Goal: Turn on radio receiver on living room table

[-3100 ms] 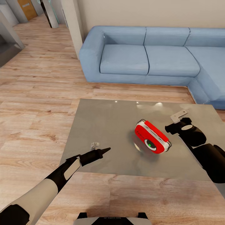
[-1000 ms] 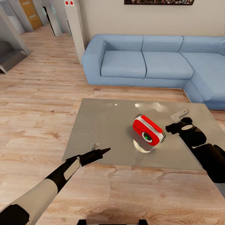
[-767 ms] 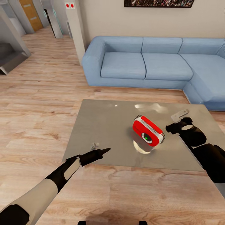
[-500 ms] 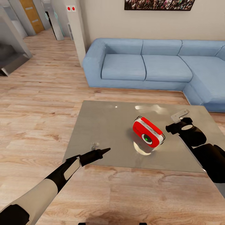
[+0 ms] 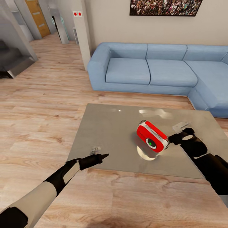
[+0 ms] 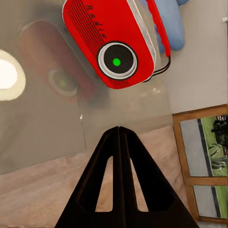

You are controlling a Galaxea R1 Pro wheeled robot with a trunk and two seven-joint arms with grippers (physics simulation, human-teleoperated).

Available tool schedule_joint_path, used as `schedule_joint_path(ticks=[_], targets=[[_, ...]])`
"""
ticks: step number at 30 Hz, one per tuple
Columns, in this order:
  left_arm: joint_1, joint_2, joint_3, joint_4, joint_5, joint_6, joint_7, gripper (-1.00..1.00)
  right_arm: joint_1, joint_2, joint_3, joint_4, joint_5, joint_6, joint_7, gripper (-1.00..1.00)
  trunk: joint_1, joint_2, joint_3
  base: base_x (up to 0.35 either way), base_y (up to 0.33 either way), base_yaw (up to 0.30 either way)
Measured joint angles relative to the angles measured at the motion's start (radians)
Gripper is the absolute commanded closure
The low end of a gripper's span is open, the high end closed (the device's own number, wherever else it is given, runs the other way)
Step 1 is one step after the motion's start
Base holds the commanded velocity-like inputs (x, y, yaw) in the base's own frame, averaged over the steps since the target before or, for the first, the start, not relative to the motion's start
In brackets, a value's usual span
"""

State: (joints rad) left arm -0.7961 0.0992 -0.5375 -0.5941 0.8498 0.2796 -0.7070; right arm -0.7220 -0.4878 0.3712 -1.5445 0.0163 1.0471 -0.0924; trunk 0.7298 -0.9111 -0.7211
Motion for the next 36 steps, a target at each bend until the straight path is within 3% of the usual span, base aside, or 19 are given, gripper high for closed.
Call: schedule_joint_path(ticks=[8, 14, 19, 24, 29, 32, 36], targets=[[0.000, 0.001, -0.067, 0.016, -0.002, 0.005, 0.004, 1.00, 0.130, 0.000, 0.000, 0.001, -0.006, 0.000, -0.104, -1.00, 0.000, 0.000, 0.013, 0.000, 0.000, 0.070], [0.000, 0.001, -0.073, 0.090, -0.003, 0.002, 0.003, 1.00, 0.141, 0.003, 0.000, 0.005, -0.018, 0.000, -0.110, -1.00, 0.000, 0.000, 0.022, 0.000, 0.000, 0.010], [0.000, 0.001, -0.074, 0.147, -0.006, -0.001, 0.002, 1.00, 0.142, 0.004, 0.000, 0.007, -0.058, 0.000, -0.112, -1.00, 0.000, 0.000, 0.030, 0.000, 0.000, 0.001], [0.003, 0.000, -0.074, 0.158, -0.055, -0.002, 0.003, 1.00, 0.150, 0.001, -0.002, 0.007, -0.070, 0.000, -0.119, -1.00, 0.000, 0.000, 0.038, 0.000, 0.000, 0.000], [0.006, -0.002, -0.076, 0.177, -0.087, -0.002, 0.003, 1.00, 0.203, -0.001, -0.005, 0.013, -0.072, 0.000, -0.147, -1.00, 0.000, 0.000, 0.045, 0.000, 0.000, 0.000], [0.006, -0.007, -0.079, 0.224, -0.094, -0.002, 0.003, 1.00, 0.255, -0.001, -0.008, 0.055, -0.073, -0.021, -0.180, -1.00, 0.000, 0.000, 0.050, 0.000, 0.000, 0.000], [0.006, -0.016, -0.080, 0.276, -0.103, -0.002, 0.002, 1.00, 0.272, 0.000, -0.010, 0.158, -0.077, -0.092, -0.202, -1.00, 0.000, 0.000, 0.056, 0.000, 0.000, 0.001]])
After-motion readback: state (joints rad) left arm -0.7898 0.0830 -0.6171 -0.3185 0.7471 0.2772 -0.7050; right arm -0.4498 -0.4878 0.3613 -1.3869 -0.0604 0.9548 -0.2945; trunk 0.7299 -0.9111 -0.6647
